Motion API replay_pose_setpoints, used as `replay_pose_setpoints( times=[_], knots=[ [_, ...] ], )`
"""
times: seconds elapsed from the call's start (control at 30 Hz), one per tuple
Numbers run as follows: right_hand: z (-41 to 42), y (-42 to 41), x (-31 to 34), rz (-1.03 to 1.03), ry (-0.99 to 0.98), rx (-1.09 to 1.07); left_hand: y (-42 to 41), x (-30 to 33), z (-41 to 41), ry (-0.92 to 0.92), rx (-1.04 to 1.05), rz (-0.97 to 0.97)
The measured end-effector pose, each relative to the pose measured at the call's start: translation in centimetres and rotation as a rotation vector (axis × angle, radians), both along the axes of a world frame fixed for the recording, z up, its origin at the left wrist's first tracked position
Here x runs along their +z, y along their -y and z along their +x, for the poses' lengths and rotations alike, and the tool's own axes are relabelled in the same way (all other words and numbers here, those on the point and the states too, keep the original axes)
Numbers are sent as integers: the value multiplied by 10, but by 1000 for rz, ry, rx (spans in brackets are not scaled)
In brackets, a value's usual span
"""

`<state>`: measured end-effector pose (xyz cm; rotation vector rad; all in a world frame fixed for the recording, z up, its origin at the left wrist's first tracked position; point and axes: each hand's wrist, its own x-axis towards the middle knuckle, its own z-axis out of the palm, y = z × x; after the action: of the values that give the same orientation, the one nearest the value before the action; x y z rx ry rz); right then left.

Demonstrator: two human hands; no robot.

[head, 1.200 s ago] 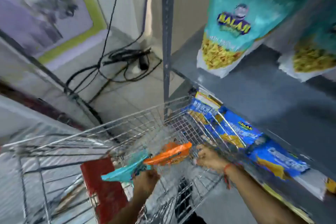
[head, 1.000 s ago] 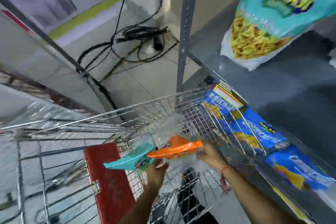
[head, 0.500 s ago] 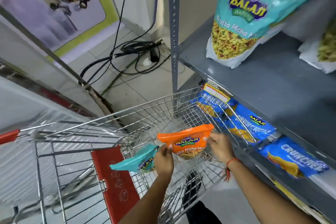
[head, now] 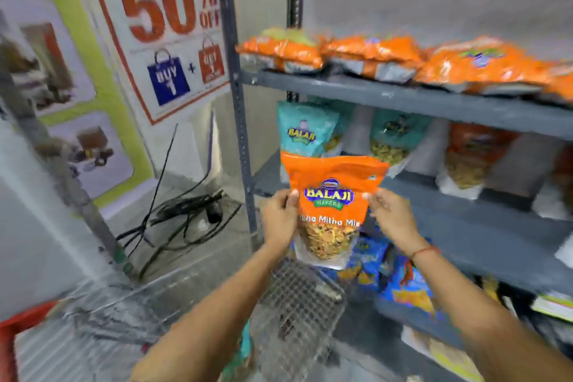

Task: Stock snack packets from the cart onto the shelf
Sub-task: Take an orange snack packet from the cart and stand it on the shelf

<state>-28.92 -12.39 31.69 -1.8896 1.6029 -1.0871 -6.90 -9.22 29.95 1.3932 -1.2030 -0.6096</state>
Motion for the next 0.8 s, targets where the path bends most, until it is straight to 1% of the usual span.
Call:
replay_pose_setpoints(
  times=[0.1, 0.23, 0.3, 0.37, 0.47, 0.53, 0.6, 0.7, 0.8],
  knots=[
    [-27, -14, 66, -124, 22, -55, 8, 64, -18, 44, -99, -58],
    [-60, -36, 144, -237, 64, -134, 9, 143, -49, 11, -241, -80],
    [-76, -46, 174, -250, 78, -151, 7, 172, -64, -44, -296, -78],
    [-89, -54, 193, -250, 73, -172, 6, 191, -78, -44, -305, -73],
    [-101, -66, 206, -249, 126, -207, 7, 206, -94, -53, -317, -60],
    [-105, -74, 207, -238, 188, -214, 7, 209, -101, -15, -307, -62],
    [-108, -79, 206, -223, 220, -219, 9, 207, -106, 3, -319, -57],
    [-114, -83, 201, -193, 252, -221, 14, 201, -115, -28, -359, -36],
    [-126, -80, 189, -171, 268, -211, 22, 186, -125, -32, -340, -27]
  ],
)
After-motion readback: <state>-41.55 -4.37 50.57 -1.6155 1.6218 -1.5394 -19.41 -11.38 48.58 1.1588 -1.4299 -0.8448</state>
